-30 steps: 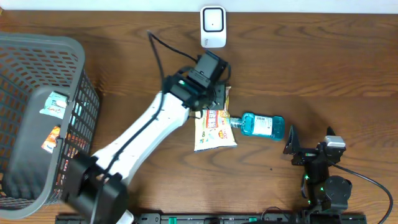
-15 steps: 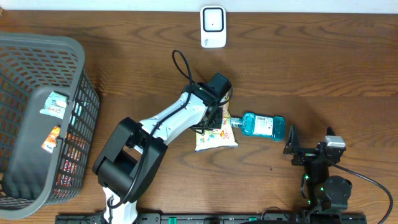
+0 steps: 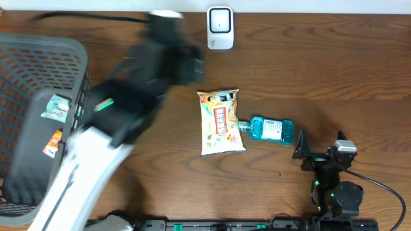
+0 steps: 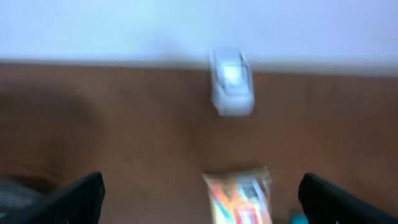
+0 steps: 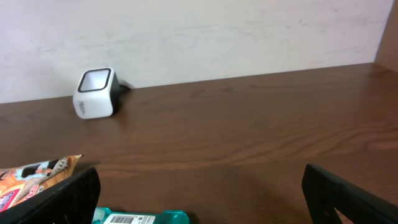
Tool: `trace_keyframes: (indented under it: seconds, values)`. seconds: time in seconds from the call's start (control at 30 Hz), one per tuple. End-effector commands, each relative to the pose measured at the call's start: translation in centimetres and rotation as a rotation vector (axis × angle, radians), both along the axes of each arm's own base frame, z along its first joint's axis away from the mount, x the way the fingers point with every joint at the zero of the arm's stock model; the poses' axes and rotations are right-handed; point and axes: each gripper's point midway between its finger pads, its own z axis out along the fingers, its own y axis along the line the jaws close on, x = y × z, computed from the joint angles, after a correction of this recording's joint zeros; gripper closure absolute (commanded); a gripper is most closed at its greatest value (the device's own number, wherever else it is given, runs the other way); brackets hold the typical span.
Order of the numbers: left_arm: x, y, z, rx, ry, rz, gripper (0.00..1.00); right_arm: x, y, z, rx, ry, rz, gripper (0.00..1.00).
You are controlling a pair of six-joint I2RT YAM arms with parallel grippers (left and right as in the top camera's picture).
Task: Scan the item barcode
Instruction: 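Carry the snack bag out and set it beside the bottle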
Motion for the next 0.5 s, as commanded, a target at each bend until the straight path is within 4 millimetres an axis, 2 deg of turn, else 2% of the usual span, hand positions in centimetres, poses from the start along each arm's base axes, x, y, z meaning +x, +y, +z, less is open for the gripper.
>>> trace_keyframes:
  seconds: [0.0, 0.07, 0.13, 0.23, 0.27, 0.33, 0.47]
  values:
    - [-1.0, 10.4, 4.1, 0.117, -0.142, 0.349, 0.00, 0.0, 0.0, 0.0, -0.007, 0.001, -0.001, 0.01]
    - [-2.4, 15.2, 5.0, 0.096, -0.164, 0.531, 0.00, 0.0, 0.0, 0.0, -0.007, 0.001, 0.000, 0.01]
    - [-4.3, 19.9, 4.5, 0.036, -0.153, 0.737, 0.00, 0.0, 0.0, 0.0, -0.007, 0.001, -0.001, 0.01]
    - [-8.0, 26.5, 1.5, -0.085, -0.077, 1.084, 0.00, 0.0, 0.0, 0.0, -0.007, 0.001, -0.001, 0.01]
    - [-10.9, 29.7, -1.2, -0.170, -0.008, 1.312, 0.02, 0.0, 0.0, 0.0, -0.007, 0.001, -0.001, 0.01]
    - [-13.0, 31.6, -4.4, -0.249, 0.109, 1.450, 0.02, 0.0, 0.0, 0.0, -0.007, 0.001, -0.001, 0.01]
    - [-13.5, 33.4, -10.1, -0.337, 0.350, 1.456, 0.02, 0.0, 0.0, 0.0, -0.007, 0.001, 0.000, 0.01]
